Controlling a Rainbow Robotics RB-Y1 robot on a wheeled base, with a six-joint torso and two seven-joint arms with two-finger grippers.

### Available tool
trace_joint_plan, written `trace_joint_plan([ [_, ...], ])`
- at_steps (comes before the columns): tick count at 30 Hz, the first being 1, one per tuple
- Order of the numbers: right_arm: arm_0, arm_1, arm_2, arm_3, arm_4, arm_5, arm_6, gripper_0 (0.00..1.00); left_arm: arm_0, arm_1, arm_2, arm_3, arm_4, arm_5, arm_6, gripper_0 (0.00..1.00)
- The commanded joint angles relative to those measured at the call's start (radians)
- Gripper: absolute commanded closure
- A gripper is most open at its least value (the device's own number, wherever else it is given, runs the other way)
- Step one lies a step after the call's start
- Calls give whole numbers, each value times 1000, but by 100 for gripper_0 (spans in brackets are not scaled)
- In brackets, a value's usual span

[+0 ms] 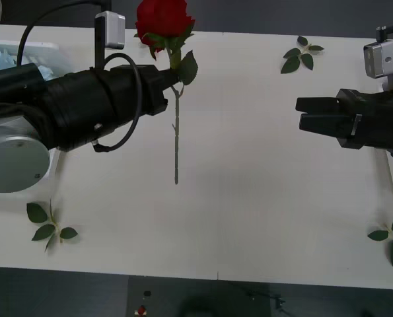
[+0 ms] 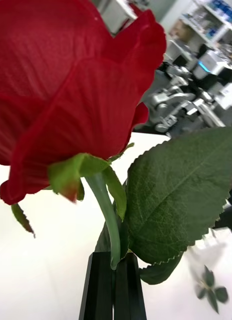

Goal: Put the red flowers into the right box and the blue flowers into the left box

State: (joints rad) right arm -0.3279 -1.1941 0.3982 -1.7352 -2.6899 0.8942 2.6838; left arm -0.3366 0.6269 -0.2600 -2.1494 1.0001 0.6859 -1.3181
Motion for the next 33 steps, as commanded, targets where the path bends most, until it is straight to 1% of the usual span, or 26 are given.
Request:
trace_joint_plan([
  [1,-13,-12,-25,-14,-8,12,21,0,5,-72,22,-21,135,-17,-171,100],
  [8,-11,-10,-25,-14,-8,23,21,0,4,-144,36,46,397,-14,-397,100],
  [15,-11,-10,-22,-12,-8,42,21,0,-9,-210,42,105,540,-14,-596,100],
  [18,-13,-9,-21,-14,-8,48,21,0,-9,-242,48,125,568,-14,-645,100],
  [22,-13,-2,-1,-11,-8,54,21,0,-9,-314,56,154,606,-14,-676,100],
  [29,-14,30,25,-7,-7,57,21,0,-12,-415,65,181,574,-16,-702,100],
  [33,-14,59,30,-7,44,55,21,0,-30,-478,64,223,580,-16,-759,100],
])
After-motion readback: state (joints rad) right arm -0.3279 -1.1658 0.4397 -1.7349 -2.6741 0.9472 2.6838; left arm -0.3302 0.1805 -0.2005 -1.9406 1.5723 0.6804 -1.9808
